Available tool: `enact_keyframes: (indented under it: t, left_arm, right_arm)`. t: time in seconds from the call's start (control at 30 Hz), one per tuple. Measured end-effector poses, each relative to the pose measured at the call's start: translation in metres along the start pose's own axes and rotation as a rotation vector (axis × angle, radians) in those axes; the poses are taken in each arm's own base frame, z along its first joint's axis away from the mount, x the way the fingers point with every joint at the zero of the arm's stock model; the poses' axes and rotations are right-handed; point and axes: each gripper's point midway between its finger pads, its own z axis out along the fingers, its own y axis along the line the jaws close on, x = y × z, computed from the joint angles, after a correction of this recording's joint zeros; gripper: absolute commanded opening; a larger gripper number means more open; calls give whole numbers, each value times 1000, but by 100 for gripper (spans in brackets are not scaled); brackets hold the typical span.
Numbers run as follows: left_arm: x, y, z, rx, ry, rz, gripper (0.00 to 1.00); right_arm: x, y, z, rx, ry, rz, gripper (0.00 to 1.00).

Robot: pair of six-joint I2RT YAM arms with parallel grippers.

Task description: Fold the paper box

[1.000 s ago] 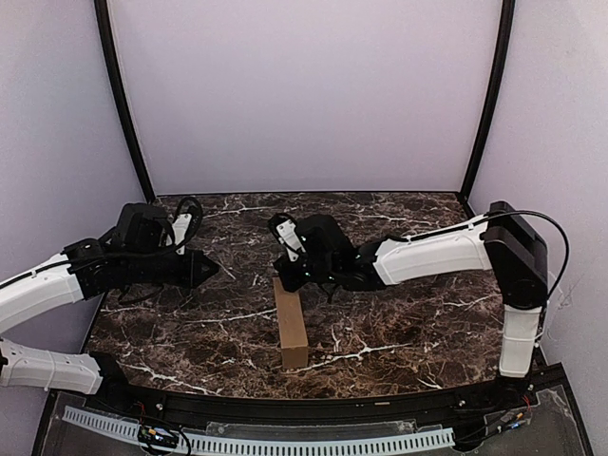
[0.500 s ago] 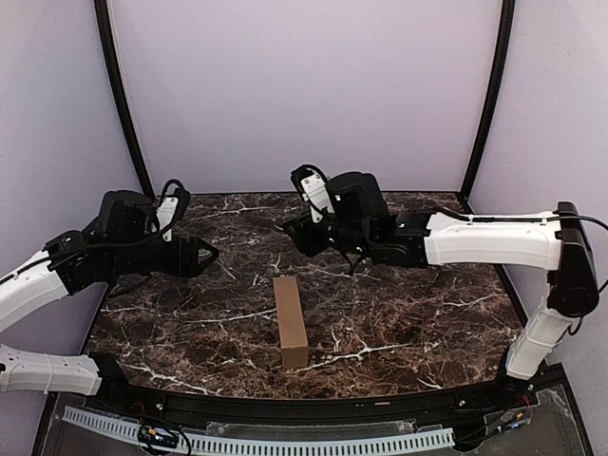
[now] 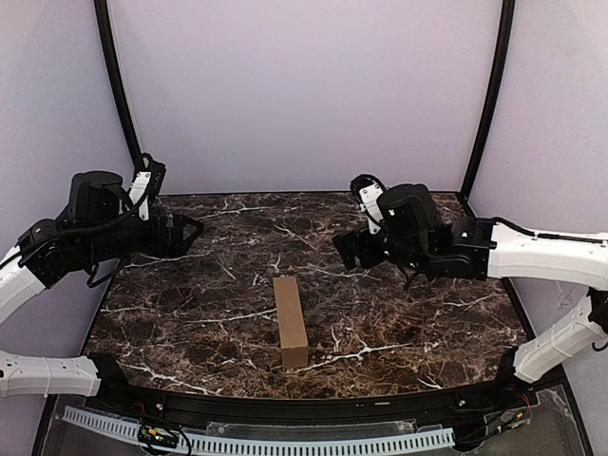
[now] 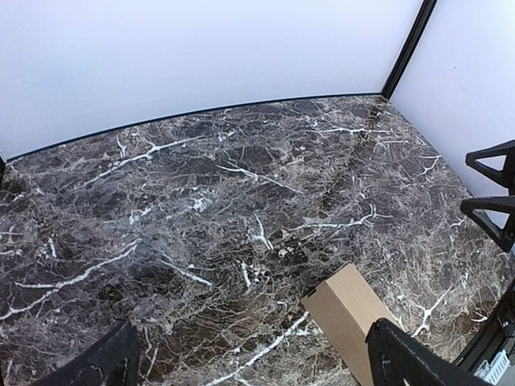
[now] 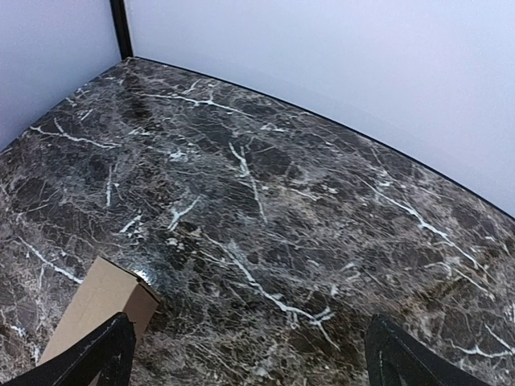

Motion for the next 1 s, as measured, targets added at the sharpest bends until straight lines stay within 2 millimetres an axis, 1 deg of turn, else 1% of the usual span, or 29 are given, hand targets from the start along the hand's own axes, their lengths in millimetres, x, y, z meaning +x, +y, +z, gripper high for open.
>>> enact_keyframes:
  t: [0.07,0.2,0.3,0.5,0.67,0.77,1.0]
  left_arm:
    - [-6,2,-4,-12,-22,14,99]
    - [-12,6,-9,-37,-46,40,99]
    - [-16,9,-11,-52,-61,56,99]
    - [-23,14,-17,-79,-93,81,99]
    - [-28,18,-21,-100,-118,95,99]
    - [-32,19,-23,-110,-133,100,99]
    - [-39,18,-26,-107,-159,96,99]
  right_arm:
    - [2,-14,-12,42,-6,20,99]
    - [4,-47,-36,161,-26,83,99]
    - [12,-71,-52,257,-22,123,99]
    - [33,-102,-78,369,-23,178,99]
    - [40,-122,-101,420,-61,269,99]
    - [40,-129,-113,419,-82,315,99]
    - [29,-137,-140,361,-150,349,99]
